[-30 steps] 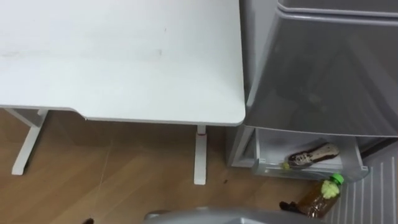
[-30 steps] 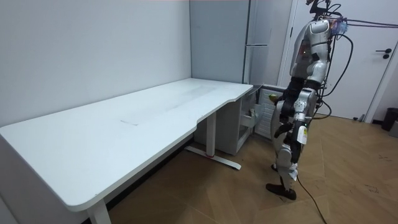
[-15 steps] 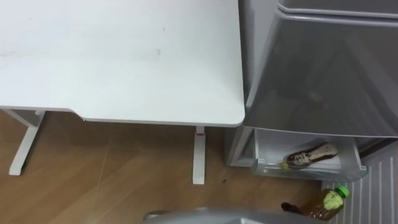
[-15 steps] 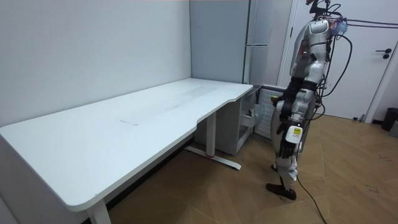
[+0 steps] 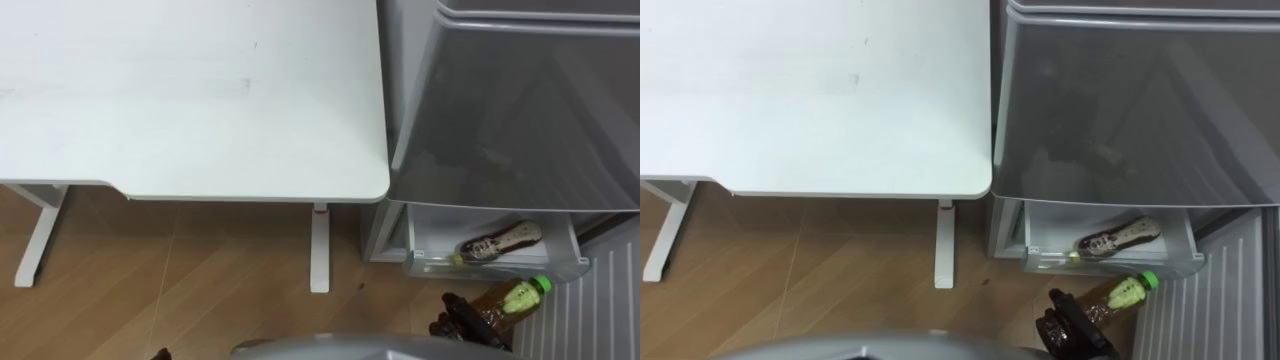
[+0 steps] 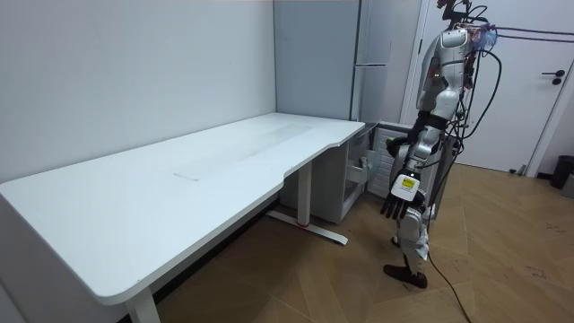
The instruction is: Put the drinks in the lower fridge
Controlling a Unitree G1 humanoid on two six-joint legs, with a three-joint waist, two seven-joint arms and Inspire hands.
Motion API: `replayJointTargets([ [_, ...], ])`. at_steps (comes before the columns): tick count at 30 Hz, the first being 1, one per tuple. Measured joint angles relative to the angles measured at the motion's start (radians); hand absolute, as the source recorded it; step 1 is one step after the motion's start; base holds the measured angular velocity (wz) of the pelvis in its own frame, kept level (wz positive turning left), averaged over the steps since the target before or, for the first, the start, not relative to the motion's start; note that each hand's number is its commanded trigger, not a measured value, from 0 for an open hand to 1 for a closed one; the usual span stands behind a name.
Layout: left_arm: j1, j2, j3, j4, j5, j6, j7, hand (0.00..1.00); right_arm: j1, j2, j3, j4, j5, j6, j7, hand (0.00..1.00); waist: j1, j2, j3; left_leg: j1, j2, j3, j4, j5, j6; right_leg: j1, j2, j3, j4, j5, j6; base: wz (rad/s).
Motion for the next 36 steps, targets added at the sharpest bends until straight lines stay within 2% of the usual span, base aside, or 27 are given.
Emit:
replayJointTargets([
  [6, 0.004, 0.0, 0.001, 0.011, 0.043, 0.009, -0.004, 0.0, -0.031, 0.009, 0.0, 0.0, 0.083, 0.001, -0.001, 1.0, 0.002, 0.001, 0.0019, 0.0, 0.0, 0.001, 0.001, 0.0, 0.0, 0.0, 0.0, 0.0, -0.002, 0.0, 0.0, 0.0],
  [8, 0.005, 0.0, 0.001, 0.016, 0.043, 0.024, -0.005, 0.0, -0.043, 0.009, -0.002, 0.0, 0.109, 0.001, -0.009, 1.0, 0.002, 0.002, 0.0017, -0.003, 0.0, 0.0, 0.002, 0.0, 0.0, -0.001, 0.0, -0.001, -0.003, 0.0, 0.0, 0.0],
  [12, 0.009, 0.0, 0.003, 0.024, 0.044, 0.026, -0.006, 0.0, -0.062, 0.009, -0.01, -0.003, 0.152, 0.001, -0.02, 1.0, 0.005, 0.005, -0.0008, -0.014, 0.0, 0.0, 0.007, 0.0, 0.0, -0.011, -0.001, -0.003, -0.001, 0.0, 0.0, 0.0],
  [13, 0.009, -0.001, 0.002, 0.024, 0.045, 0.027, -0.006, 0.0, -0.068, 0.008, -0.016, -0.003, 0.171, 0.0, -0.022, 1.0, 0.005, 0.009, 0.0017, -0.017, -0.001, 0.0, 0.009, 0.0, 0.0, -0.013, -0.002, -0.006, -0.001, 0.0, 0.0, 0.03],
  [16, 0.009, -0.001, 0.001, 0.023, 0.063, 0.033, -0.007, 0.0, -0.08, 0.005, -0.023, -0.013, 0.2, -0.008, -0.036, 1.0, 0.007, 0.02, -0.0013, -0.023, -0.002, -0.004, 0.011, 0.0, 0.0, -0.019, -0.003, -0.01, 0.0, 0.0, 0.0, 0.04],
  [19, 0.002, 0.0, 0.002, 0.023, 0.101, 0.043, -0.016, 0.0, -0.103, -0.001, -0.026, -0.013, 0.242, -0.012, -0.04, 1.0, 0.004, 0.033, -0.0011, -0.036, -0.003, -0.011, 0.02, 0.0, 0.0, -0.026, -0.004, -0.015, 0.0, 0.0, 0.0, 0.06],
  [21, -0.001, 0.001, 0.002, 0.023, 0.101, 0.043, -0.029, 0.0, -0.117, -0.001, -0.028, -0.013, 0.248, -0.015, -0.04, 1.0, 0.003, 0.035, -0.002, -0.05, -0.003, -0.013, 0.03, 0.0, 0.0, -0.036, -0.004, -0.016, 0.0, 0.0, 0.0, 0.05],
  [26, -0.044, 0.005, -0.016, 0.023, 0.08, 0.043, -0.04, 0.0, -0.184, -0.005, -0.034, -0.01, 0.267, -0.019, -0.044, 1.0, 0.001, 0.029, -0.0019, -0.121, -0.002, -0.015, 0.046, 0.002, 0.001, -0.105, -0.005, -0.015, 0.013, 0.005, -0.004, 0.01],
  [30, -0.089, 0.007, -0.022, 0.029, 0.08, 0.041, -0.03, 0.0, -0.249, -0.021, -0.035, -0.001, 0.27, -0.018, -0.052, 1.0, 0.001, 0.028, 0.0046, -0.16, -0.005, -0.014, 0.046, 0.01, 0.003, -0.153, -0.01, -0.017, 0.036, 0.008, -0.005, 0.0],
  [32, -0.131, 0.012, -0.046, 0.033, 0.072, 0.041, -0.034, 0.0, -0.296, -0.027, -0.043, 0.0, 0.281, -0.018, -0.058, 1.0, 0.002, 0.02, 0.0125, -0.193, -0.005, -0.014, 0.049, 0.012, 0.003, -0.182, -0.011, -0.018, 0.039, 0.011, -0.007, 0.0],
  [36, -0.209, 0.018, -0.1, 0.057, 0.044, 0.039, -0.055, 0.0, -0.364, -0.049, -0.042, 0.008, 0.287, -0.019, -0.06, 1.0, 0.007, 0.02, 0.0142, -0.25, -0.006, -0.013, 0.062, 0.015, 0.005, -0.243, -0.012, -0.015, 0.044, 0.02, -0.009, -0.03],
])
